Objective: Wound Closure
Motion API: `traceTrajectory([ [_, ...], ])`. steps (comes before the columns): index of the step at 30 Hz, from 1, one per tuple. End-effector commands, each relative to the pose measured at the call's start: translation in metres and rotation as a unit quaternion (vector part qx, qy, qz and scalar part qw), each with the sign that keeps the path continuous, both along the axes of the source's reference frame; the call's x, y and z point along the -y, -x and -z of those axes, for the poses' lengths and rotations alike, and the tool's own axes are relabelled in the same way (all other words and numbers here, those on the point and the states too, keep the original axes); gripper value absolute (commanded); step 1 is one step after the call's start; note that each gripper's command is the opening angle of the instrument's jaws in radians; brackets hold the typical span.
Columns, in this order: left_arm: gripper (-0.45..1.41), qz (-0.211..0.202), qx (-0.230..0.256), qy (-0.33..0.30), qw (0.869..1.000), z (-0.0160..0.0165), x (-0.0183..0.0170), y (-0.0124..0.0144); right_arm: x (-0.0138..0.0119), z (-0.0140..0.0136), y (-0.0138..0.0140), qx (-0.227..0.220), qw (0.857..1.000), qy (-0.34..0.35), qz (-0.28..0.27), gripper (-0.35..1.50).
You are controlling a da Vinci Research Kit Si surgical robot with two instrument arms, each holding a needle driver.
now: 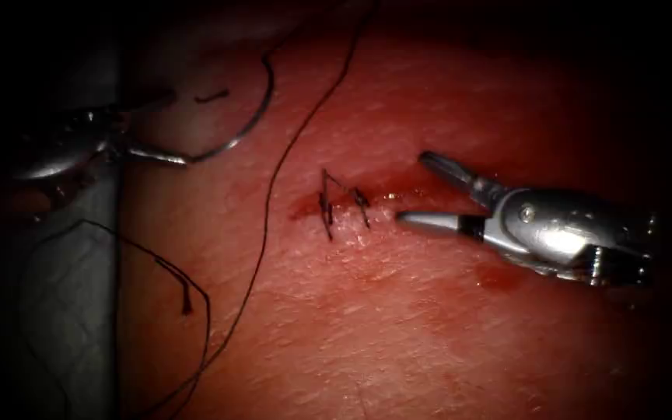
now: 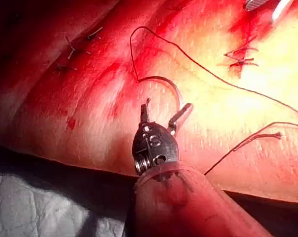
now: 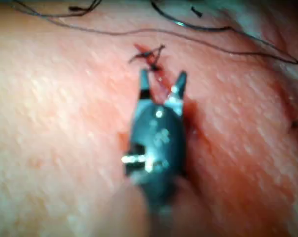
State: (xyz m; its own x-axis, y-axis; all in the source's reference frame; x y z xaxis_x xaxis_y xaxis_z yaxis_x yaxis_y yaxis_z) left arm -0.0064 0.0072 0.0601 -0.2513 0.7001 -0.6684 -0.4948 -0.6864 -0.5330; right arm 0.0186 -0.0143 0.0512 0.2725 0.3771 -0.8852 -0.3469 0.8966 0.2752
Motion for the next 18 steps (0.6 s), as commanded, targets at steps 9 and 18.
traceTrajectory([
  [9,0.57,-0.024,-0.064,-0.015,0.998,-0.0018,0.0001,0.0014,0.0011,-0.0003,-0.0007,0.004,1.000,-0.010,0.005,0.66],
  [18,0.31,-0.056,-0.098,-0.033,0.993,-0.0020,0.0006,0.0022,0.0015,0.0001,-0.0008,0.019,1.000,-0.018,0.013,0.81],
])
